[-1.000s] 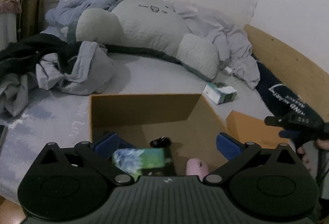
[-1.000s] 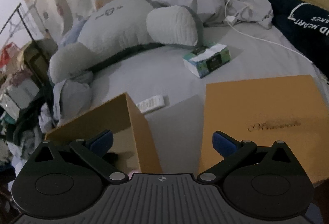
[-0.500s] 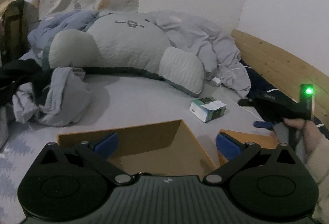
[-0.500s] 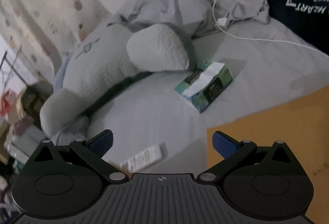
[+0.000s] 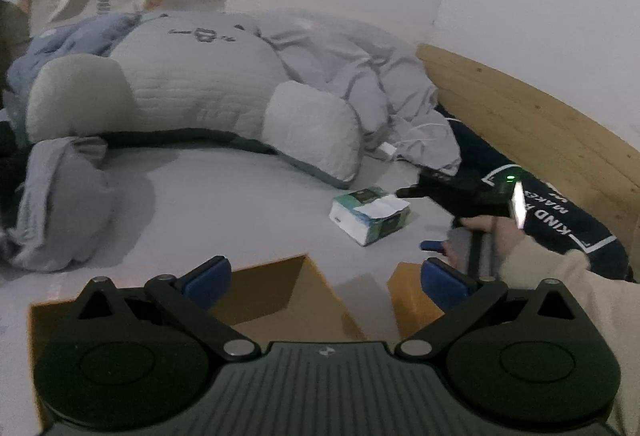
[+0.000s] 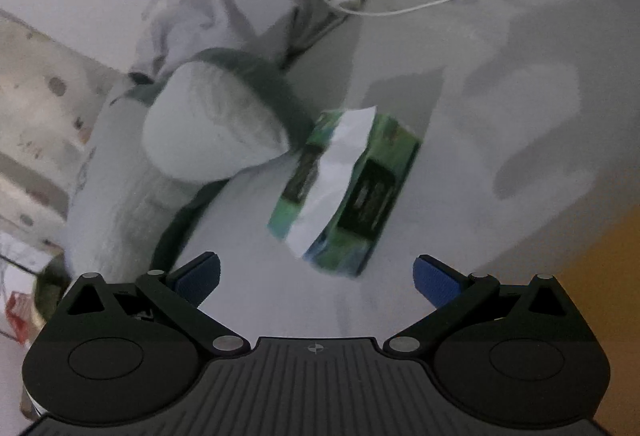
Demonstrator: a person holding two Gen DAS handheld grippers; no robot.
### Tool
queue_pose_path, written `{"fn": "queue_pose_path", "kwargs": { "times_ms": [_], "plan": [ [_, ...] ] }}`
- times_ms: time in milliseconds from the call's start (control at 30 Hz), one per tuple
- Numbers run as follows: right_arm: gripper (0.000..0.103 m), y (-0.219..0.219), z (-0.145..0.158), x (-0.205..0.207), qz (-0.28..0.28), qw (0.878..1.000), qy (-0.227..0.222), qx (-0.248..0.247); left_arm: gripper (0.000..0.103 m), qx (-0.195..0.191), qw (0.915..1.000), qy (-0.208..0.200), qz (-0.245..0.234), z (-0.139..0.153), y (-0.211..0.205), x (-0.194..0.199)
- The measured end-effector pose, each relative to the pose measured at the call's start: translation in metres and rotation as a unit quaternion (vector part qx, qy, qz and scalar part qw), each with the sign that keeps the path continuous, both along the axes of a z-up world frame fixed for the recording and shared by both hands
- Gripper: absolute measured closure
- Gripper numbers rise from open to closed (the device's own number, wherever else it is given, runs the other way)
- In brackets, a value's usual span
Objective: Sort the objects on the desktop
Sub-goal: 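Reach the right tool to the green tissue pack and grasp it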
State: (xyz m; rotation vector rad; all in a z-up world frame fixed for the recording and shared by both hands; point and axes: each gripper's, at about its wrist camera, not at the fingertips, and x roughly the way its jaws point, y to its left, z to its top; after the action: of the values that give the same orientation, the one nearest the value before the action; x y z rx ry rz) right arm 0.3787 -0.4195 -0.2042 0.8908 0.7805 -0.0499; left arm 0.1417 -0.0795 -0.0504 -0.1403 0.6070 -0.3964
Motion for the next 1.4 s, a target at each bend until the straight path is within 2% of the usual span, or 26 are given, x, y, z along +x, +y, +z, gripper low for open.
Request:
{"fn": "queue_pose_path", "kwargs": {
  "times_ms": [233, 333, 500, 767, 833, 900, 967, 1200, 1400],
  "plan": [
    [0.000, -0.015, -0.042, 0.049, -0.029, 0.998, 0.017, 0.047, 0.000, -0.018, 0.9998, 0.009, -0.008, -0.005, -0.003, 0.015],
    [0.001, -0.015, -0.054, 0.065, -0.032, 0.998, 0.026, 0.051, 0.000, -0.025, 0.9995, 0.018, -0.002, -0.009, 0.000, 0.020],
    [0.024, -0.011, -0.071, 0.085, -0.035, 0.997, 0.040, 0.053, 0.000, -0.031, 0.9991, 0.028, 0.002, -0.013, 0.002, 0.025],
    [0.027, -0.012, -0.080, 0.101, -0.054, 0.995, 0.033, 0.081, 0.000, -0.054, 0.9977, 0.040, 0.002, -0.017, 0.004, 0.033],
    [0.031, -0.013, -0.083, 0.105, -0.059, 0.994, 0.031, 0.088, 0.000, -0.057, 0.9974, 0.044, 0.003, -0.018, 0.004, 0.034],
    [0.042, -0.012, -0.086, 0.110, -0.068, 0.993, 0.030, 0.097, 0.000, -0.060, 0.9970, 0.048, 0.004, -0.019, 0.005, 0.035],
    [0.046, -0.009, -0.088, 0.115, -0.067, 0.992, 0.026, 0.100, 0.000, -0.064, 0.9966, 0.052, 0.006, -0.020, 0.006, 0.034],
    [0.060, 0.000, -0.076, 0.115, -0.042, 0.997, 0.005, 0.066, 0.000, -0.070, 0.9954, 0.065, 0.014, -0.025, 0.008, 0.040],
    [0.062, 0.003, -0.054, 0.096, -0.024, 0.999, -0.025, 0.041, 0.000, -0.070, 0.9953, 0.065, 0.018, -0.024, 0.009, 0.040]
  ]
}}
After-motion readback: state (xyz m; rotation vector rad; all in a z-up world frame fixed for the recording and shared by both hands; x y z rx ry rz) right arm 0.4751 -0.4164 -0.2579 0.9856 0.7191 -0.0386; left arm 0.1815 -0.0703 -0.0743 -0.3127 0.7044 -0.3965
